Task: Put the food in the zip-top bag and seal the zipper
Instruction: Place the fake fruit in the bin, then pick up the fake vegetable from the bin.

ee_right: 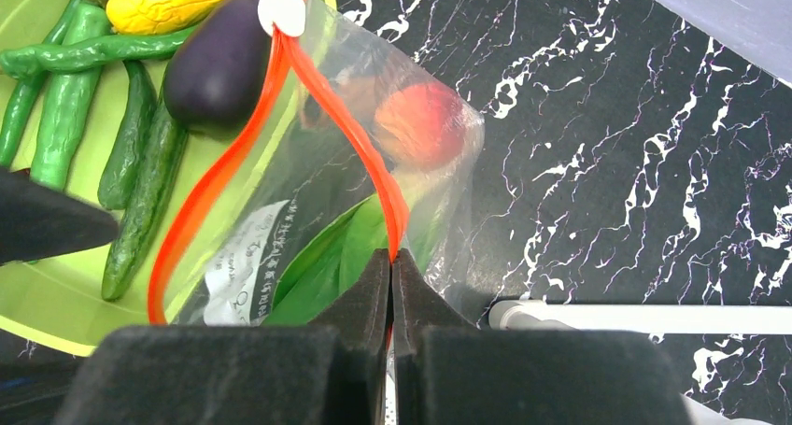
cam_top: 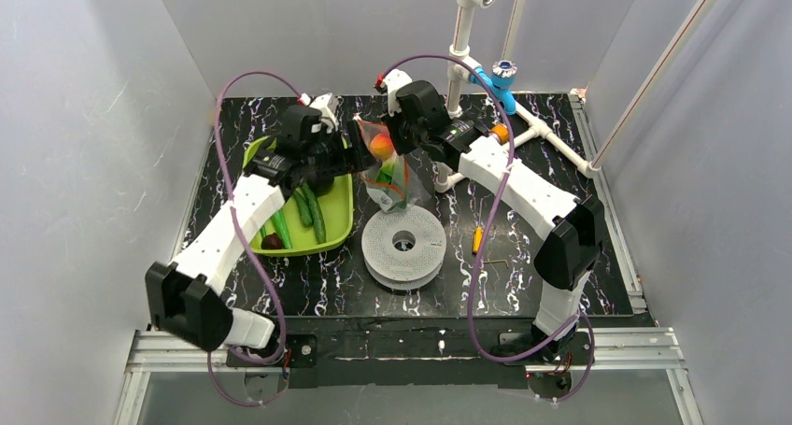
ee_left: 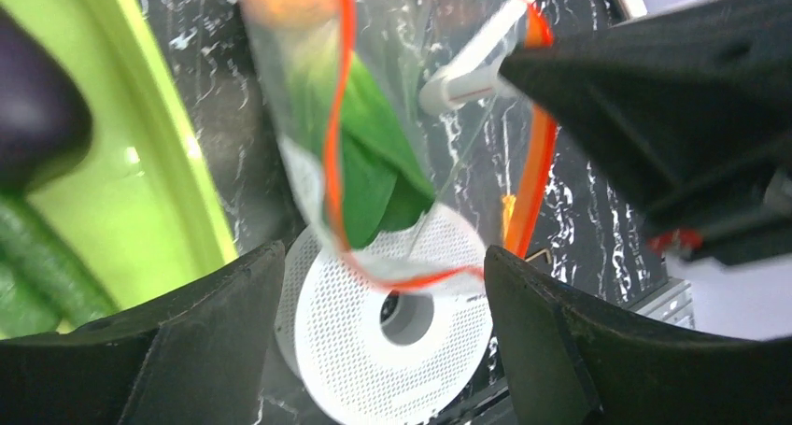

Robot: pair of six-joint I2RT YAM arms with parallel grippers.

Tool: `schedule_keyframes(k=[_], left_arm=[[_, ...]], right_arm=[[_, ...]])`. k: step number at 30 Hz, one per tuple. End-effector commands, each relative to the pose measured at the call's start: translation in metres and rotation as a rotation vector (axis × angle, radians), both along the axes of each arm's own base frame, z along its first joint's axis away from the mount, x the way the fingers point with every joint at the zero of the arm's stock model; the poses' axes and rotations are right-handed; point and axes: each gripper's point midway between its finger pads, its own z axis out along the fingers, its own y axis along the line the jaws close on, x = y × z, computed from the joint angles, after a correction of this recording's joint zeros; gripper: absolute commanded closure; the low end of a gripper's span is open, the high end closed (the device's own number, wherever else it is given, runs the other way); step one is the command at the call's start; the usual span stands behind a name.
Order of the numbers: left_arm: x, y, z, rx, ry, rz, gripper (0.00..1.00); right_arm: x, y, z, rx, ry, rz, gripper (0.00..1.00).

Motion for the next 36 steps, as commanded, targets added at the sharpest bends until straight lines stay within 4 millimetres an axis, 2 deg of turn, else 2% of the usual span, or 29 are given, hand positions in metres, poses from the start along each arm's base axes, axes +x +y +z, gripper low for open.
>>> schedule_keyframes(k=[1,5,11,18,23,31,33,36], left_arm=[[-0.030,0.035,0.007,0.062,-0.045,0.045,0.24],[-0.052,0.051,0.001,0.092,-0.042,0.056,0.24],[-0.078,0.083,-0.020,0.202,-0.033,0.106,0.23],[-0.090,0.126,-0.065,0.321,0.145,0.238,0.20],[-0.076,0.149,-0.097,0.286,0.249,0.330,0.20],[-0.028,0.155,-0.118,0.293,0.310,0.326,0.21],[-0.013,0.152,-0.122,0.276,0.330,0.316,0.22],[0.010,0.135,-0.122,0.198,0.325,0.269,0.24]], right_arm=[[-0.001,0.000,0.033,0.068,-0.067,-0.001,0.99],[0.000,0.001,0.027,0.059,-0.059,0.001,0.99],[-0.001,0.002,0.024,0.057,-0.051,0.005,0.99],[-0.002,0.001,0.022,0.054,-0.045,0.010,0.99],[-0.003,0.000,0.024,0.050,-0.048,0.010,0.99],[-0.004,0.000,0.023,0.045,-0.043,0.015,0.99],[-0.003,0.001,0.022,0.044,-0.041,0.017,0.99],[-0.003,0.001,0.021,0.039,-0.036,0.016,0.99]])
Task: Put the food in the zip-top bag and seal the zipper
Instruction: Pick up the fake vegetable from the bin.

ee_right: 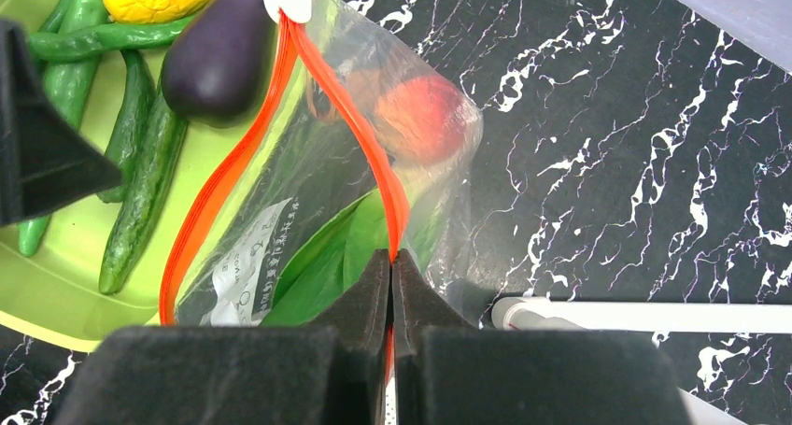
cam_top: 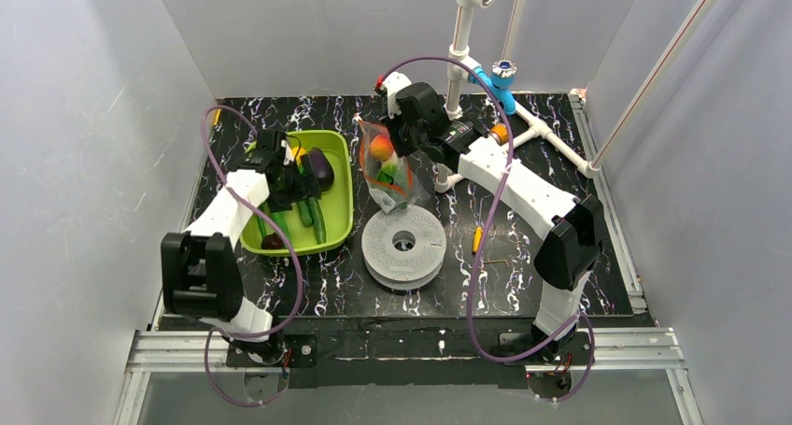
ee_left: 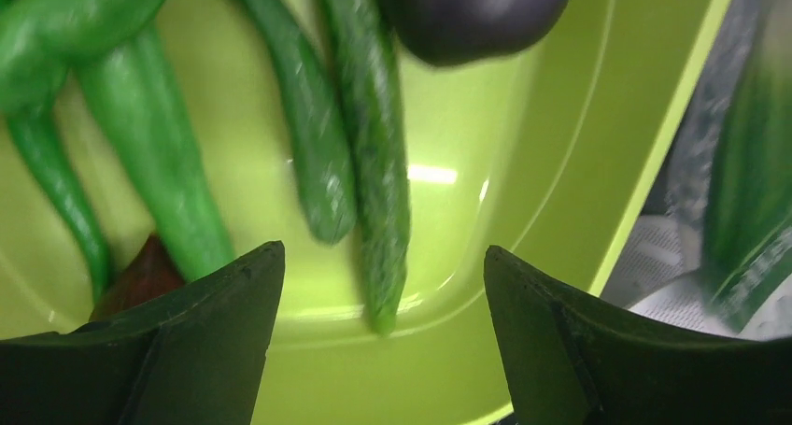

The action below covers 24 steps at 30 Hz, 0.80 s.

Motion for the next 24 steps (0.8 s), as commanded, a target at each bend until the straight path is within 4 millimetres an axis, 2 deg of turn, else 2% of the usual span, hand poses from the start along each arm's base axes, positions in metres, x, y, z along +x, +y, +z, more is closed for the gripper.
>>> schedule_keyframes(k=[1,3,5,8,14,20,24], left_arm=[[0.044,-0.023,0.021,-0.129,-0.098,-0.059,0.24],[0.058,-0.036,0.026,-0.193,-0.140,-0.082,0.24],[0.068,-0.034,0.024,-0.187,-0.139,-0.064,0.24],[0.081,-0.023,0.011,-0.120,-0.093,-0.024,0.25],[0.097,-0.025,-0.016,-0.101,-0.027,-0.050,0.26],[0.101,-0.029,-0.038,-0.084,0.016,-0.098,0.29],[0.098,-0.030,-0.059,-0.086,0.070,-0.106,0.41]], right_arm=[[-0.001,0.002,0.028,0.048,-0.047,0.011,0.99],[0.000,0.002,0.029,0.045,-0.049,0.009,0.99],[0.000,0.000,0.030,0.040,-0.054,0.005,0.99],[0.001,-0.001,0.029,0.032,-0.057,0.002,0.99],[0.003,-0.001,0.025,0.013,-0.052,0.002,0.99],[0.006,0.000,0.024,-0.001,-0.045,-0.001,0.99],[0.005,0.000,0.022,-0.007,-0.035,-0.003,0.99]])
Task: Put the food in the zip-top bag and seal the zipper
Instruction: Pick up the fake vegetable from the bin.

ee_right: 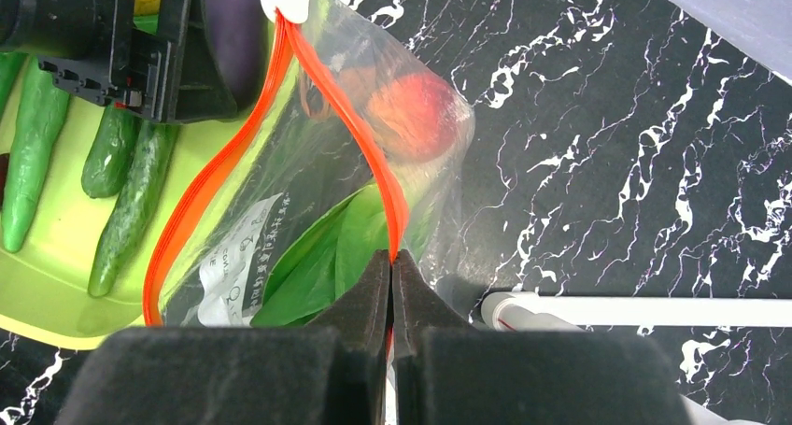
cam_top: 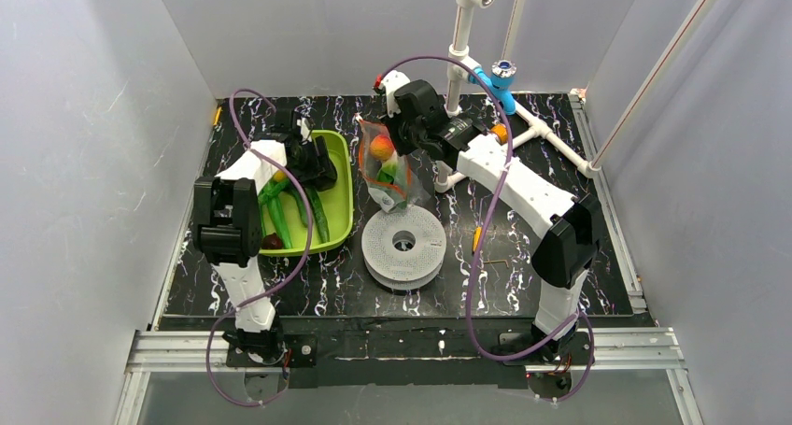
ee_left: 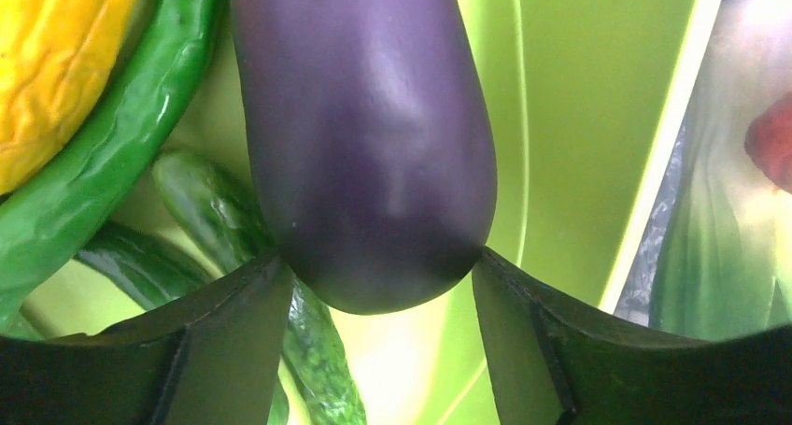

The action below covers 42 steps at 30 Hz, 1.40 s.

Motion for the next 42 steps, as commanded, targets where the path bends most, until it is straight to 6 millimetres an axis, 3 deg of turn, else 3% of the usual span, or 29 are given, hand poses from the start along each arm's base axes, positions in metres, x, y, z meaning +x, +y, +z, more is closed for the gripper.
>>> schedule_keyframes(k=[1,7,13,21,23,24,25,27,38,42], left_arm=[[-0.003,-0.001,-0.019,0.014,0.066,-0.039,0.43],[0.000,0.000,-0.011,0.023,0.043,-0.049,0.35],[0.002,0.001,-0.003,0.029,0.014,-0.061,0.34],[0.015,0.001,0.030,0.009,-0.063,0.033,0.27],[0.020,0.004,0.039,0.016,-0.082,0.067,0.19],[0.022,0.006,0.042,0.020,-0.090,0.080,0.08],[0.024,0.006,0.044,0.019,-0.094,0.092,0.05],[0.028,0.004,0.044,0.010,-0.094,0.096,0.05],[0.042,0.009,0.004,0.054,-0.020,0.109,0.13],[0.042,0.008,-0.005,0.057,-0.005,0.071,0.27]], right_arm=[[0.004,0.003,0.020,0.022,-0.033,-0.005,0.99],[0.001,0.005,0.015,0.007,-0.020,0.000,0.99],[0.000,0.009,0.015,0.005,-0.018,0.008,0.99],[-0.001,0.010,0.020,-0.001,-0.033,0.012,0.99],[-0.001,0.011,0.021,0.004,-0.030,0.016,0.99],[-0.002,0.011,0.021,0.006,-0.029,0.016,0.99],[-0.003,0.011,0.021,0.006,-0.028,0.017,0.99],[-0.003,0.011,0.021,0.007,-0.030,0.017,0.99],[-0.003,0.012,0.022,0.011,-0.030,0.021,0.99],[-0.003,0.012,0.023,0.010,-0.029,0.019,0.99]])
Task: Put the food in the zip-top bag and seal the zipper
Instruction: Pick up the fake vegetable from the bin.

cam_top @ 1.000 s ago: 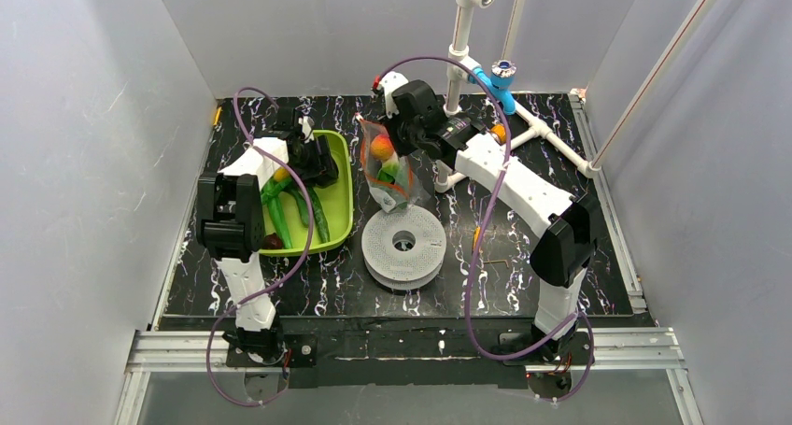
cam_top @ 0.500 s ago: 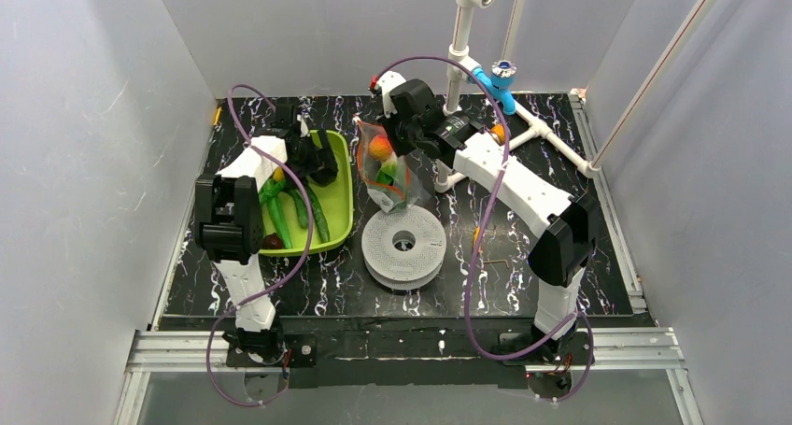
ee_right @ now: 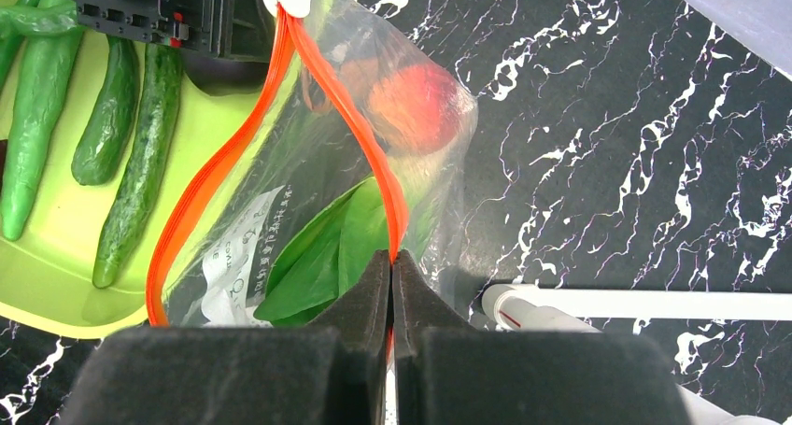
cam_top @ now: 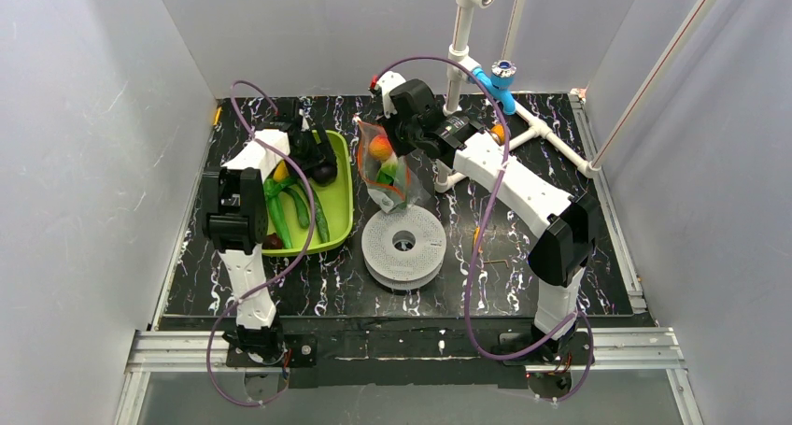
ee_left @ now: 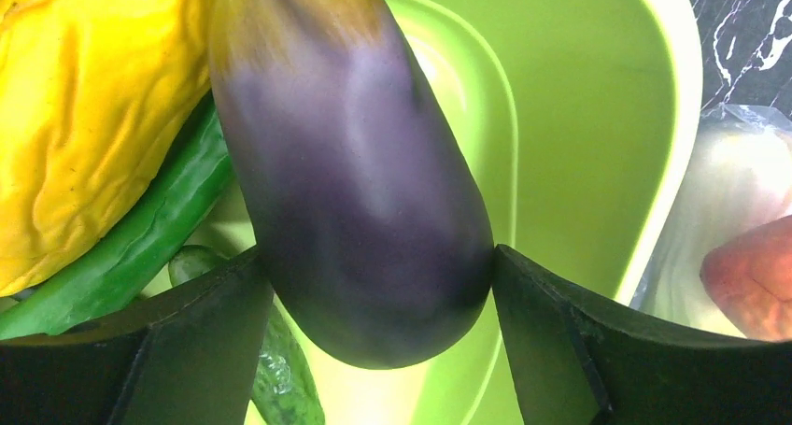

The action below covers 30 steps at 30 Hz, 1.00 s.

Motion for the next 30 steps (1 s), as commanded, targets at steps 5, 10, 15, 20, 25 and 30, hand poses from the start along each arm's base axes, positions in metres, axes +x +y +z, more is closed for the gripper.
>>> schedule_keyframes(k=[5,10,15,20,25,30], left_arm=[[-0.006,0.008,0.011,0.065,-0.008,-0.057,0.53],[-0.016,0.009,0.041,0.061,-0.064,-0.061,0.73],[-0.035,0.006,0.070,0.033,-0.105,-0.074,0.82],[-0.073,-0.006,0.101,-0.045,-0.128,-0.121,0.87],[-0.119,-0.040,0.140,-0.245,-0.192,-0.258,0.92],[-0.173,-0.086,0.183,-0.560,-0.240,-0.437,0.92]], right_arm=[[0.004,0.008,0.022,0.034,-0.047,0.004,0.99],[0.006,0.009,0.022,0.035,-0.048,0.004,0.99],[0.006,0.010,0.024,0.042,-0.051,0.007,0.99],[0.005,0.010,0.027,0.050,-0.056,0.009,0.99],[0.003,0.011,0.030,0.068,-0.061,0.015,0.99],[0.001,0.016,0.030,0.091,-0.055,0.029,0.99]])
